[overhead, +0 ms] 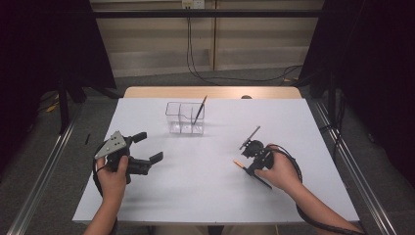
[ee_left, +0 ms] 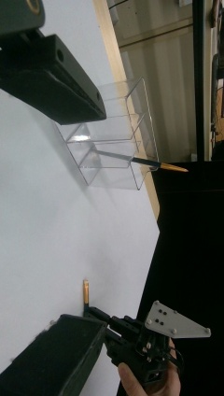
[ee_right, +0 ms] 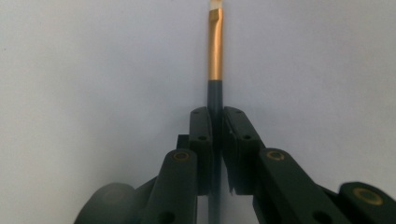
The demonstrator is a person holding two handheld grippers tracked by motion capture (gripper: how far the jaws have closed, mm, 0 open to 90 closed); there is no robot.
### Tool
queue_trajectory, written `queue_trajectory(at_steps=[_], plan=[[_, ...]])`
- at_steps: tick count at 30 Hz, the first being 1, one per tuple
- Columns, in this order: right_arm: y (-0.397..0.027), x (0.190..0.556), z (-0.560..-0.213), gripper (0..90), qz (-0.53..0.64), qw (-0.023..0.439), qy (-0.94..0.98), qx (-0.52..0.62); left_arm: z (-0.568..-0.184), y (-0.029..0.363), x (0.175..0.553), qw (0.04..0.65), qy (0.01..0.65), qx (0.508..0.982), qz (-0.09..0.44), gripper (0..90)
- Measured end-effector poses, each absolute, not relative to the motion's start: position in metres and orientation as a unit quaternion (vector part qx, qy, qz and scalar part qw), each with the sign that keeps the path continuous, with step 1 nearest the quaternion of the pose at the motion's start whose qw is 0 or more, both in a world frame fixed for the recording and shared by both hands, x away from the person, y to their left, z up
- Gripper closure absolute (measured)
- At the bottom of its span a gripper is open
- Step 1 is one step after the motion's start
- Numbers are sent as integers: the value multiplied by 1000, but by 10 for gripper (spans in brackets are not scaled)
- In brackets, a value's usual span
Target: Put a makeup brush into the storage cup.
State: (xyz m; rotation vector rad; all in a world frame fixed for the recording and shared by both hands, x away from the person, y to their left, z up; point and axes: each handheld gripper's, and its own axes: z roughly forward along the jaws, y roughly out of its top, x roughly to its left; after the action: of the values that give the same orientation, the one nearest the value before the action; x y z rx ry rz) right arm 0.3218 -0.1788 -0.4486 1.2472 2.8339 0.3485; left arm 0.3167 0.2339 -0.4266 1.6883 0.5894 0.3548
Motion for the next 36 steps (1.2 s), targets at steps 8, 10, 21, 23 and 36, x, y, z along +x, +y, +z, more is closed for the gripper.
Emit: queue_trajectory(at_steps=[8, 10, 21, 23, 36], plan=[[-180, 318, -448, 774, 104, 12, 912, 396, -427, 232, 317, 613, 255, 732, 153, 17], [-181, 317, -448, 773, 104, 12, 913, 395, -427, 232, 317, 612, 255, 733, 153, 17], [-176, 319, -448, 795, 86, 15, 918, 388, -427, 231, 317, 612, 255, 733, 153, 17], [-176, 319, -448, 813, 87, 14, 917, 389, -427, 231, 317, 613, 255, 732, 151, 17], [-180, 318, -448, 834, 104, 6, 911, 399, -428, 231, 318, 611, 255, 734, 152, 17]])
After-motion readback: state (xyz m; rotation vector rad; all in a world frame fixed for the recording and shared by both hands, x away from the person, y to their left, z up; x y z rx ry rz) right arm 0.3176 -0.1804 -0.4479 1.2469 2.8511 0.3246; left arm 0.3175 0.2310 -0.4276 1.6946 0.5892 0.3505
